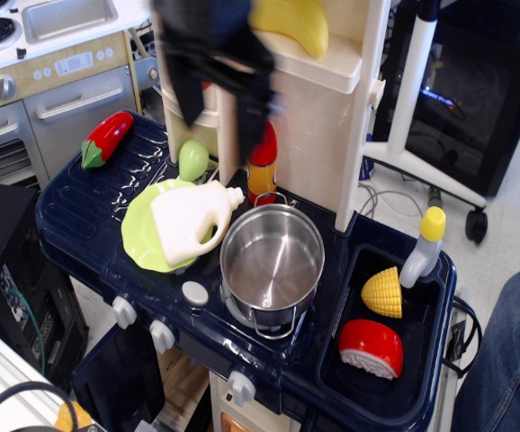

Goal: Put sushi in pot or pan

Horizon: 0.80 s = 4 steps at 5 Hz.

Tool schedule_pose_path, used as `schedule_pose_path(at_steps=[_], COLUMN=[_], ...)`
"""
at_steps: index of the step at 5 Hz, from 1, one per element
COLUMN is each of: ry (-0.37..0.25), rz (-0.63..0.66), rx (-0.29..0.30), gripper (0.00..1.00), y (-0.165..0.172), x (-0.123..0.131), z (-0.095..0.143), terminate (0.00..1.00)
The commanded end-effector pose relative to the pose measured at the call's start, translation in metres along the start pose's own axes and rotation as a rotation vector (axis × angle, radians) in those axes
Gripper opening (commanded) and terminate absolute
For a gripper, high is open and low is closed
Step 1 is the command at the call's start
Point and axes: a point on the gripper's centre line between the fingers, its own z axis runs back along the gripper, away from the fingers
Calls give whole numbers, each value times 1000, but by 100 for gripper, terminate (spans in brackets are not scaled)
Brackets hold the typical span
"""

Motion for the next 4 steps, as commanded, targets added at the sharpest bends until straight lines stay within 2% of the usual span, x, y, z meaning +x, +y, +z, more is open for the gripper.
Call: schedule_pose_path(at_steps=[1, 2, 3, 4], ry=[44, -82, -187, -265], rz=[-433, -673, -912, -977], rx=[36, 15, -19, -24], gripper=[100, 100, 100, 100], y=[-75, -79, -76, -79], x=[25, 15, 33, 43], z=[-8, -31, -56, -75], terminate=[0, 0, 0, 0])
